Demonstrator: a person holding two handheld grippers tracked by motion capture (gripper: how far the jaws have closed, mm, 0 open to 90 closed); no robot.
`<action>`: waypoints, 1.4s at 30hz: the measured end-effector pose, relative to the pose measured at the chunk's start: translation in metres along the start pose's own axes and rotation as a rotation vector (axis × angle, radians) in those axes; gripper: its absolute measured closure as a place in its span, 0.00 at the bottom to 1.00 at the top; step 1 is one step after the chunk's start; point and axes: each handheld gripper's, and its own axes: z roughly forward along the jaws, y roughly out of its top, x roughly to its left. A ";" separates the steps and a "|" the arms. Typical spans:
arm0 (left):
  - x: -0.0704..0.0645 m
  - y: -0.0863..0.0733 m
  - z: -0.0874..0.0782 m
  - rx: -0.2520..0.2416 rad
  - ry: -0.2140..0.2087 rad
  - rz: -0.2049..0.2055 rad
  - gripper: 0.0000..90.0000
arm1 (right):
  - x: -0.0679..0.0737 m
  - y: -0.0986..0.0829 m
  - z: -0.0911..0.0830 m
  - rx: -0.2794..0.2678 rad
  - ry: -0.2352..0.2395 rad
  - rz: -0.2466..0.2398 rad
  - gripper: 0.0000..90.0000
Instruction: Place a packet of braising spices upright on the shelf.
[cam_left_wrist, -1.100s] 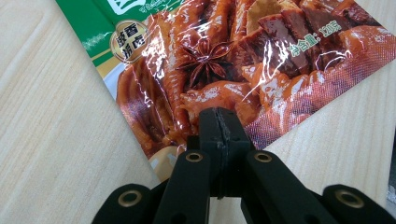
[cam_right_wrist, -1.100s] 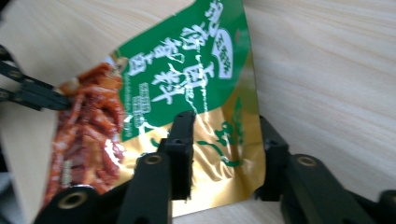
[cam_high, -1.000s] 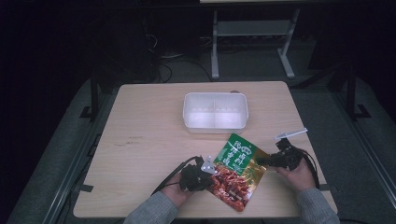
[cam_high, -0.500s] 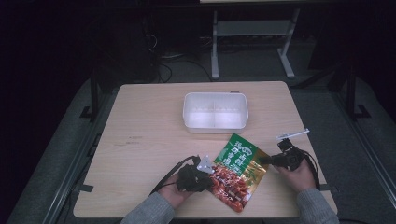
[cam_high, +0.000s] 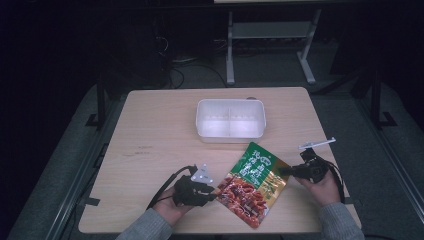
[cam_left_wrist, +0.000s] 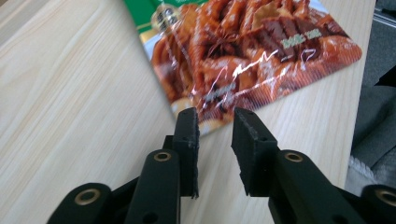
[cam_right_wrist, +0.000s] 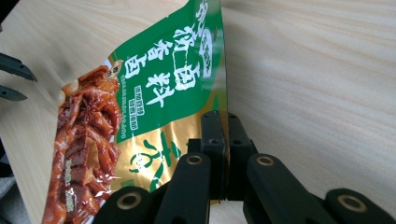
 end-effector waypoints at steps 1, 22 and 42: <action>0.001 -0.003 -0.003 -0.001 0.003 -0.004 0.78 | 0.000 0.000 -0.001 -0.003 0.000 -0.002 0.99; 0.012 -0.047 -0.028 -0.039 0.065 -0.078 0.61 | 0.014 0.007 -0.024 -0.044 0.036 -0.008 0.99; 0.026 -0.062 -0.037 -0.095 0.129 -0.131 0.50 | 0.046 0.030 -0.053 -0.066 0.071 -0.060 0.99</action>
